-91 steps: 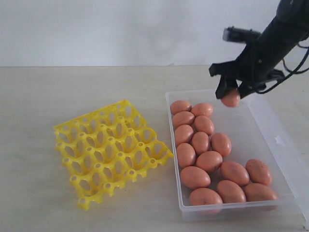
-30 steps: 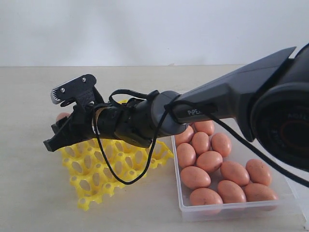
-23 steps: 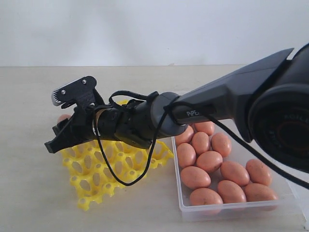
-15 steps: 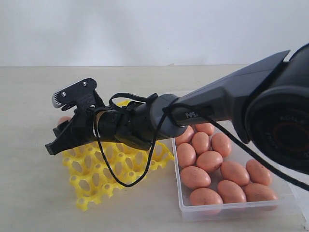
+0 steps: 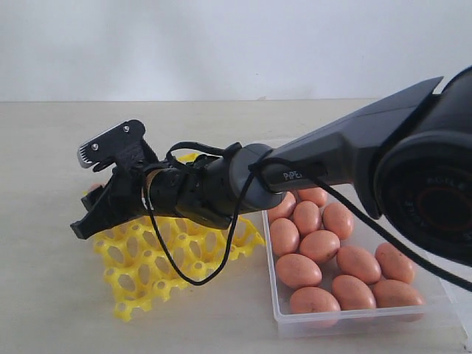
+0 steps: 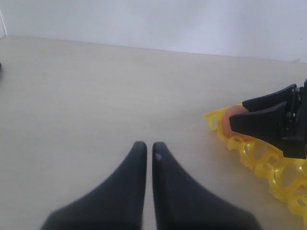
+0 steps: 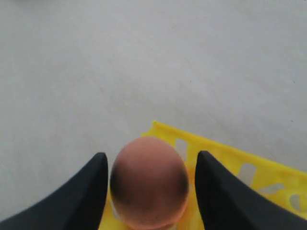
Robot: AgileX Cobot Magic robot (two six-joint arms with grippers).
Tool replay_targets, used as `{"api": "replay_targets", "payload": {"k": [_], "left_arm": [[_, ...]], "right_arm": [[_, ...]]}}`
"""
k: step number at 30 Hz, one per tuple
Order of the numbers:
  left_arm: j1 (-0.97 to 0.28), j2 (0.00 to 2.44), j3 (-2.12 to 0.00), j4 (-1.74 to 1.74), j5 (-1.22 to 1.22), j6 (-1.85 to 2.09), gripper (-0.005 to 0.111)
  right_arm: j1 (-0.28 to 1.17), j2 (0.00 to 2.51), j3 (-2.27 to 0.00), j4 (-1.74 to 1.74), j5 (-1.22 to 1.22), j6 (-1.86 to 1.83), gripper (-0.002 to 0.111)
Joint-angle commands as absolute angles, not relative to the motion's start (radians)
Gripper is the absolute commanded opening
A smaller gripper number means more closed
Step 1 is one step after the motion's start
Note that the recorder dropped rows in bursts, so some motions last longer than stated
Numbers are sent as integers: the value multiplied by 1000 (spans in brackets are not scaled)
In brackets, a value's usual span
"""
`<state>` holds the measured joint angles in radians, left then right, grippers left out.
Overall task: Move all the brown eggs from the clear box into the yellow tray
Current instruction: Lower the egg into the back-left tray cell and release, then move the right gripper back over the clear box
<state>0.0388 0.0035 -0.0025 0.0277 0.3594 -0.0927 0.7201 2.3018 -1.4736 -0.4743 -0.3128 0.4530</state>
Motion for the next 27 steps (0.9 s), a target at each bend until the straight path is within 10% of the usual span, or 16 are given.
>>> {"api": "replay_targets", "payload": {"k": [1, 10, 18, 27], "left_arm": [[42, 0, 0, 26, 355, -88, 4], [42, 0, 0, 26, 355, -88, 4], [42, 0, 0, 26, 355, -88, 4], [42, 0, 0, 26, 355, -88, 4]], "right_arm": [[717, 2302, -1478, -481, -324, 436, 48], [717, 2136, -1478, -481, -239, 445, 47], [760, 1907, -1478, -484, 629, 390, 0], [751, 1787, -1478, -578, 1221, 292, 0]]}}
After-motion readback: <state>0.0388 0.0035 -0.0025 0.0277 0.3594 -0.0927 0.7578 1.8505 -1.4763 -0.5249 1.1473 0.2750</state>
